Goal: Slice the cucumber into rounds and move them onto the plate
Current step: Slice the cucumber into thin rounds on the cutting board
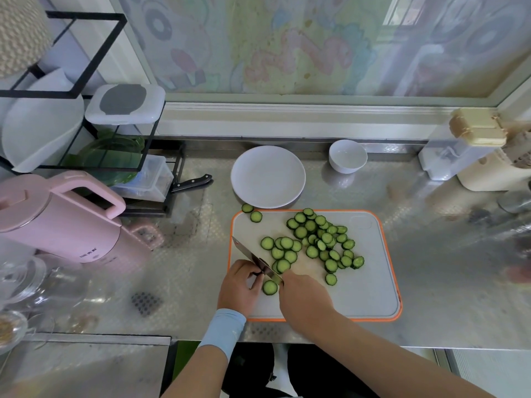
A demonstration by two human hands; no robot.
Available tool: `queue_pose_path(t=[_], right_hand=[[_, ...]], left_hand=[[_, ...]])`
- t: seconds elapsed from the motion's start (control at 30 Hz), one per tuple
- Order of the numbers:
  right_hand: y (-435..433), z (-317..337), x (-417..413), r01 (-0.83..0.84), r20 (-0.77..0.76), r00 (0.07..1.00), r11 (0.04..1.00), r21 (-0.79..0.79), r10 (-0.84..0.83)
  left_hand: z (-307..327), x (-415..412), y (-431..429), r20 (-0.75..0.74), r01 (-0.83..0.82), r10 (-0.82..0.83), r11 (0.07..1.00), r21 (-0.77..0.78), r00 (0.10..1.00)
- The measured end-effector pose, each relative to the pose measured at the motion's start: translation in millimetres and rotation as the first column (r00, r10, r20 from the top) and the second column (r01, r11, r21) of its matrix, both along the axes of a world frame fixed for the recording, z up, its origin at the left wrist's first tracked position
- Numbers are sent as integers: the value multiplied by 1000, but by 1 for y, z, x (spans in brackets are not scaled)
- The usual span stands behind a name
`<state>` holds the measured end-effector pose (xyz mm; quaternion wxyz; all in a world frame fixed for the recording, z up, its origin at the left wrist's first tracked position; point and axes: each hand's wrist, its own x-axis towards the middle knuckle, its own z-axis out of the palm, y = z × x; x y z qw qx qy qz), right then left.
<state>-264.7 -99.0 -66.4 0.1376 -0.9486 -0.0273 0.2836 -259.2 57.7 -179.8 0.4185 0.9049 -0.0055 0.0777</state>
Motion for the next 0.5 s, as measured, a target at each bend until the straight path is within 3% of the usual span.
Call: queue_pose_path(t=[0.5], right_hand=[[-9,-6,9,65,34,997,997,38,-66]], left_hand=[[5,5,-3,-16,-16,16,999,-44,1000]])
